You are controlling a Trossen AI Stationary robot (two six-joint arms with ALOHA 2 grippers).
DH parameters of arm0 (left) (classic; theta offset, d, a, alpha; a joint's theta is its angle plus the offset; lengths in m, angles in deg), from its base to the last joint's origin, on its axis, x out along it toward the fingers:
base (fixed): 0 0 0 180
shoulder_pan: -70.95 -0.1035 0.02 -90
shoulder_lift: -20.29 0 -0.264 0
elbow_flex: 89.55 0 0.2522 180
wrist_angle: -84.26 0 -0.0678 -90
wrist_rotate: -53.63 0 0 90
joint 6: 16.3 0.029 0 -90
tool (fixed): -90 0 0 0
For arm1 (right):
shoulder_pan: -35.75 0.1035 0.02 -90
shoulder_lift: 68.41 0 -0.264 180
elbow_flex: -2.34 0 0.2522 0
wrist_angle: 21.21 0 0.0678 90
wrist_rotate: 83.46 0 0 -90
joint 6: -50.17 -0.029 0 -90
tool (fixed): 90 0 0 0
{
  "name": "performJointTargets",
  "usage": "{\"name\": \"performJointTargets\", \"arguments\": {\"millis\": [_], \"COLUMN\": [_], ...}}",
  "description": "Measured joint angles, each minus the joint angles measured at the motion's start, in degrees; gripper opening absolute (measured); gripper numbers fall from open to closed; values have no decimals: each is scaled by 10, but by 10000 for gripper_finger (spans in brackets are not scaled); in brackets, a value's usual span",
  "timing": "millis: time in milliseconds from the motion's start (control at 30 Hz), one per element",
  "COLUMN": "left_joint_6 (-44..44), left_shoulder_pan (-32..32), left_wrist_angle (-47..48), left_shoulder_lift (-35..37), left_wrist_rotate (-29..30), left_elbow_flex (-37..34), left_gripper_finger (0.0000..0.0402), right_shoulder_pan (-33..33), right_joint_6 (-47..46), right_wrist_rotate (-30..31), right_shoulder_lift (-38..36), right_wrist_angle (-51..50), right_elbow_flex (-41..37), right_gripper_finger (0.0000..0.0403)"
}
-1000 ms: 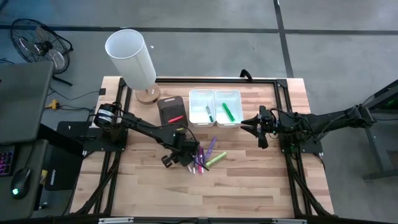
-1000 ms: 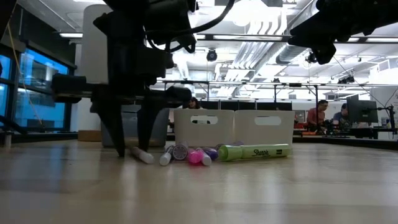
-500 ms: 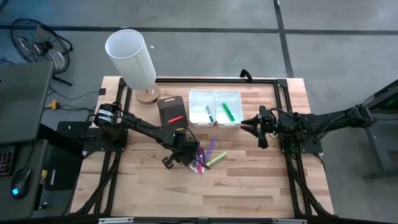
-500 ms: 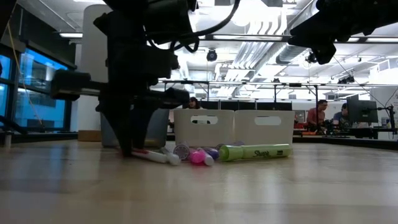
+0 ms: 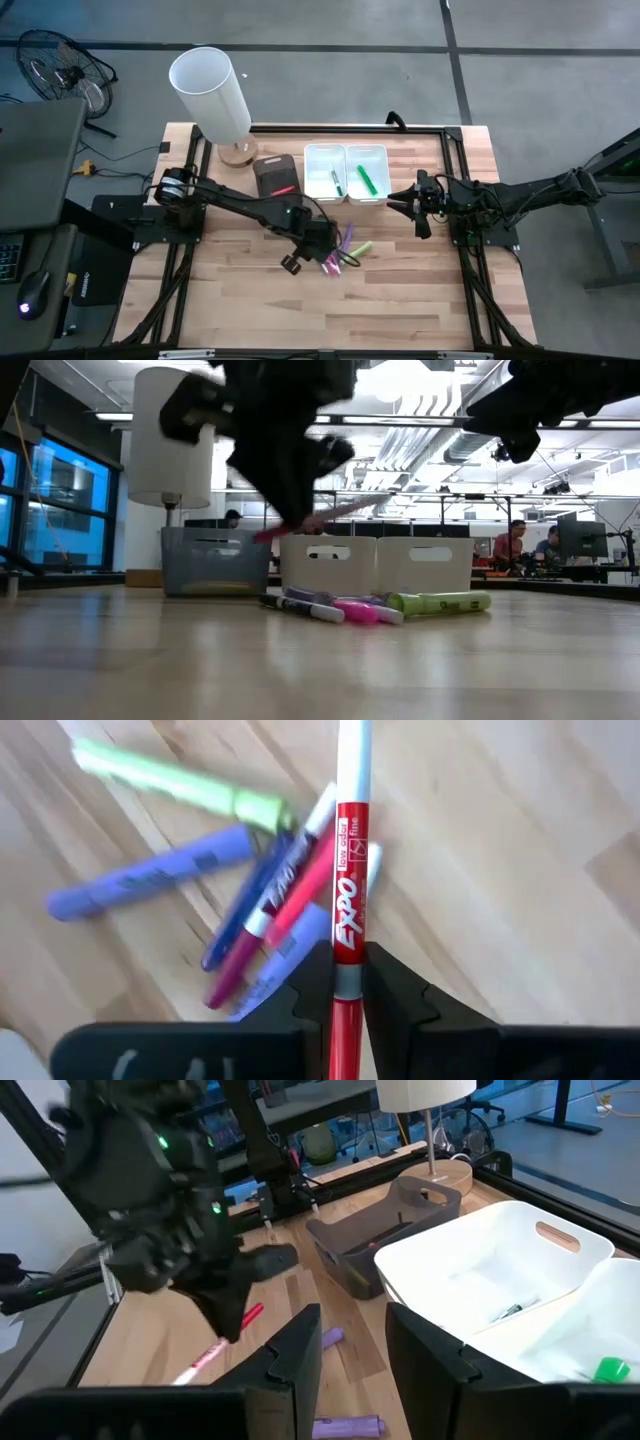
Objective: Pick & Place Markers
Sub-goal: Put the red marker pen into the left white bin
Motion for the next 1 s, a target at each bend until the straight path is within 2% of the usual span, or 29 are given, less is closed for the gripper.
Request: {"name": "performJointTargets", "arguments": {"millis": [200,367,667,900,1000], "left_joint_6": [2,-6,-74,-162,-206], "left_shoulder_pan": [-7,-26,-43,-50,-58], "left_wrist_angle": [-10,-30,-62,-142,-156], "left_shoulder_lift": [1,1,1,2,2], "left_wrist_rotate": [1,0,8,83,111], "left_elbow_flex": [62,88,143,160,160], "left_gripper_finger": [35,35,36,36,36], "right_shoulder_pan": [0,0,0,0,0], "right_joint_6": [0,0,0,-14,-20], "right_wrist_rotate": [0,0,0,-1,-29], "right_shoulder_lift": [0,0,0,0,-10], "right_wrist_angle": [1,1,2,12,9], "right_elbow_flex": [0,0,0,0,0], "right_gripper_finger": [103,103,103,103,103]}}
